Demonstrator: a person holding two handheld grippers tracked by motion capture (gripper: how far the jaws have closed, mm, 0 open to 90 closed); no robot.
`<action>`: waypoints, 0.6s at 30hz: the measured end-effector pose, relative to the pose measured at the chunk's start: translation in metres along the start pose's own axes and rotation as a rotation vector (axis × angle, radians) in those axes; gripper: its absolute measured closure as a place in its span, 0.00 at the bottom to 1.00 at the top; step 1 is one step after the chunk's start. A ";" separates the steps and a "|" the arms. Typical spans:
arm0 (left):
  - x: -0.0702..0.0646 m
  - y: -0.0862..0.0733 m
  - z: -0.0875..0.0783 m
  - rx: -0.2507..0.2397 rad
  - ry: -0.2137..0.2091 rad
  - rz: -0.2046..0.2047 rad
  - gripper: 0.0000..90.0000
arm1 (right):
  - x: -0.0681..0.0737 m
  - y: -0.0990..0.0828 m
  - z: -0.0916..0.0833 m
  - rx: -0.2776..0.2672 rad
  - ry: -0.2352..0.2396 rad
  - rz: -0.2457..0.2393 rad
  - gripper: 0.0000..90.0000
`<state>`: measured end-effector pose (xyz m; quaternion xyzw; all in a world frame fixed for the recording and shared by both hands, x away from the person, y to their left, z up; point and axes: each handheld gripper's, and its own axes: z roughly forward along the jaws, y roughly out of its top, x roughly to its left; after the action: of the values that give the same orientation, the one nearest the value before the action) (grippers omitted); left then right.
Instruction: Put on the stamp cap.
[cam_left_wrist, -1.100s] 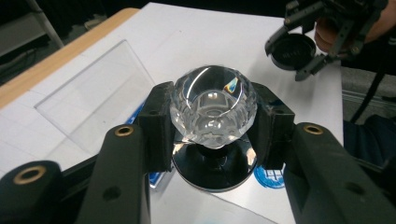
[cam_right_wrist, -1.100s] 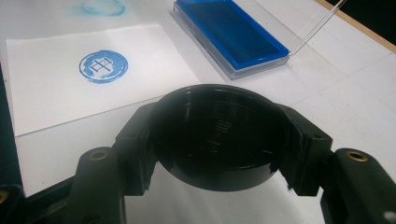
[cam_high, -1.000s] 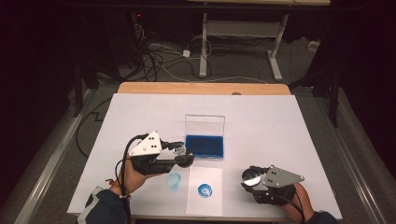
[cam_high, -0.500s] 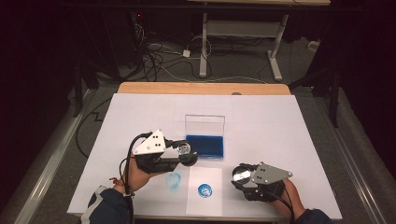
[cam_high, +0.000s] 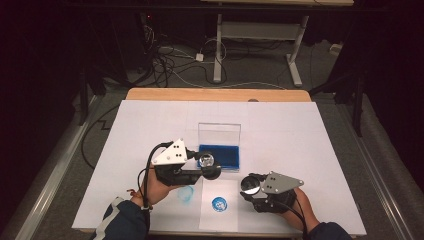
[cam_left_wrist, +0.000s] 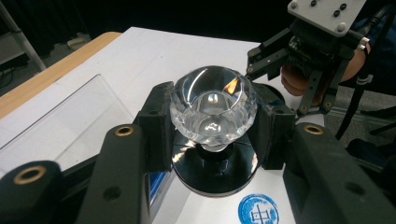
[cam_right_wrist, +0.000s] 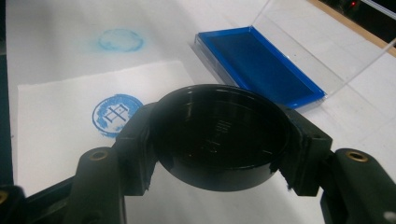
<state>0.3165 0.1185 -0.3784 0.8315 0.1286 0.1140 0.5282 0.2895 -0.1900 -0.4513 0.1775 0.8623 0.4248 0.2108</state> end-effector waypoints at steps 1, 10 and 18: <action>-0.001 0.001 0.002 0.002 -0.008 0.003 0.60 | 0.000 0.001 0.001 -0.001 0.004 -0.002 0.43; -0.009 0.007 0.021 0.007 -0.042 0.021 0.60 | 0.006 0.011 0.016 -0.003 0.035 -0.018 0.43; -0.016 0.010 0.032 0.003 -0.088 0.031 0.60 | 0.008 0.020 0.027 -0.007 0.070 -0.005 0.43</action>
<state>0.3132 0.0820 -0.3833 0.8384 0.0926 0.0851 0.5303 0.2987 -0.1565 -0.4513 0.1595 0.8681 0.4331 0.1824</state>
